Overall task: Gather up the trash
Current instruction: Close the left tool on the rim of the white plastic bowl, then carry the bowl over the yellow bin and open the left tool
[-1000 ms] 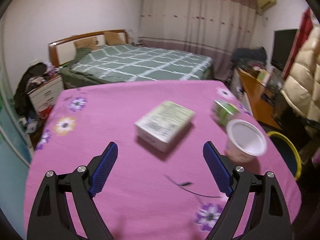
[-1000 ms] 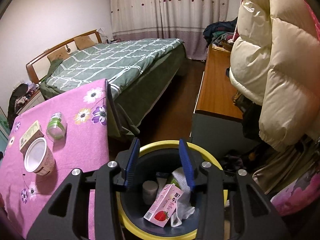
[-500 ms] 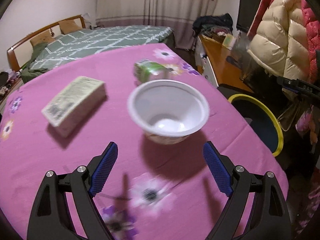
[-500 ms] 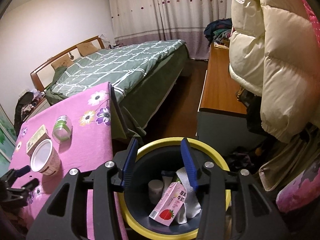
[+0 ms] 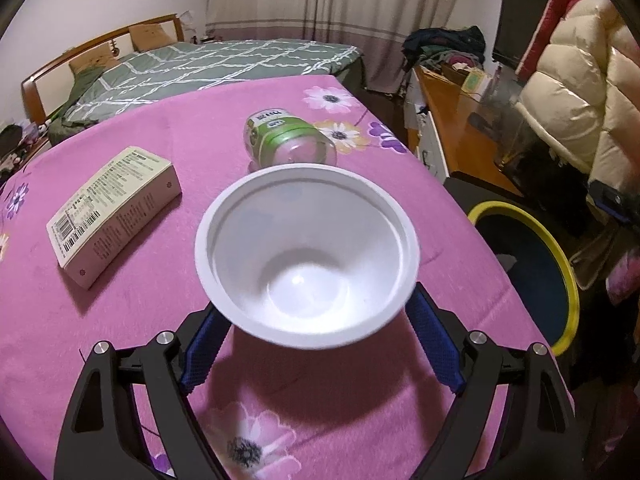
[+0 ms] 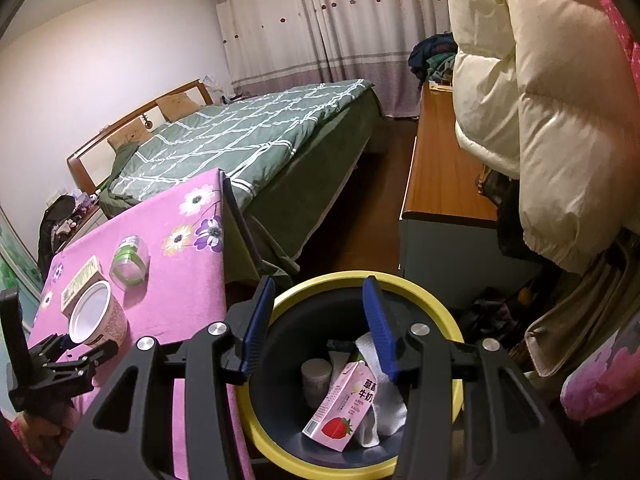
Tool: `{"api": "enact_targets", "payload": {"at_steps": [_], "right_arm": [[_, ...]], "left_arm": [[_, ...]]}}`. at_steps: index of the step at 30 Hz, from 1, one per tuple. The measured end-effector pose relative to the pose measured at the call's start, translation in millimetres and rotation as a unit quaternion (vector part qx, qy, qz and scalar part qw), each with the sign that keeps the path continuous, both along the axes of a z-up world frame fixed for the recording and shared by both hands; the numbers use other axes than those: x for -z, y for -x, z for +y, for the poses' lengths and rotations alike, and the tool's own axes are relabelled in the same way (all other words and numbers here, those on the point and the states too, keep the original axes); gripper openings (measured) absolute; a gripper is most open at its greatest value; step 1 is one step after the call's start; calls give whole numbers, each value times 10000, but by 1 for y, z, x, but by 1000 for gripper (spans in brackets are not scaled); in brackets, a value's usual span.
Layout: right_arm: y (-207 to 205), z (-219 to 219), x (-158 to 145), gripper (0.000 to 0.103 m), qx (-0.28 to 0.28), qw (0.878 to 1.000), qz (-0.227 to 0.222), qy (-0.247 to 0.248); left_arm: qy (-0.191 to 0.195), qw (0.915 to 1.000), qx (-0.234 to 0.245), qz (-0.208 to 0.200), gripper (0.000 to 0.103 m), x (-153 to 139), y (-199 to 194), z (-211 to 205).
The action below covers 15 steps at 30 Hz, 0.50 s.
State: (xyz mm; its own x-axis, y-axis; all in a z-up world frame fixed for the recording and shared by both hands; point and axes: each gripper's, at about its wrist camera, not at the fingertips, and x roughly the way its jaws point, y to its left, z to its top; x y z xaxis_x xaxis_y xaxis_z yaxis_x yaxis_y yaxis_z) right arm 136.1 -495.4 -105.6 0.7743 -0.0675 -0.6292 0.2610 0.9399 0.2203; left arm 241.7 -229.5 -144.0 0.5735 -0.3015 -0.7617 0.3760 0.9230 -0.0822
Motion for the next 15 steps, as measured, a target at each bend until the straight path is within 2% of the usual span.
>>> {"api": "enact_targets", "payload": {"at_steps": [7,15], "right_arm": [[-3,1,6,44,-41,10000,33,-35],[-3,3,9,44,-38,10000,74,-14]], "left_arm": [[35,9998,-175,-30,81,0,-15,0],[29,9998,-131,-131,79,-2,-20,-4]]}}
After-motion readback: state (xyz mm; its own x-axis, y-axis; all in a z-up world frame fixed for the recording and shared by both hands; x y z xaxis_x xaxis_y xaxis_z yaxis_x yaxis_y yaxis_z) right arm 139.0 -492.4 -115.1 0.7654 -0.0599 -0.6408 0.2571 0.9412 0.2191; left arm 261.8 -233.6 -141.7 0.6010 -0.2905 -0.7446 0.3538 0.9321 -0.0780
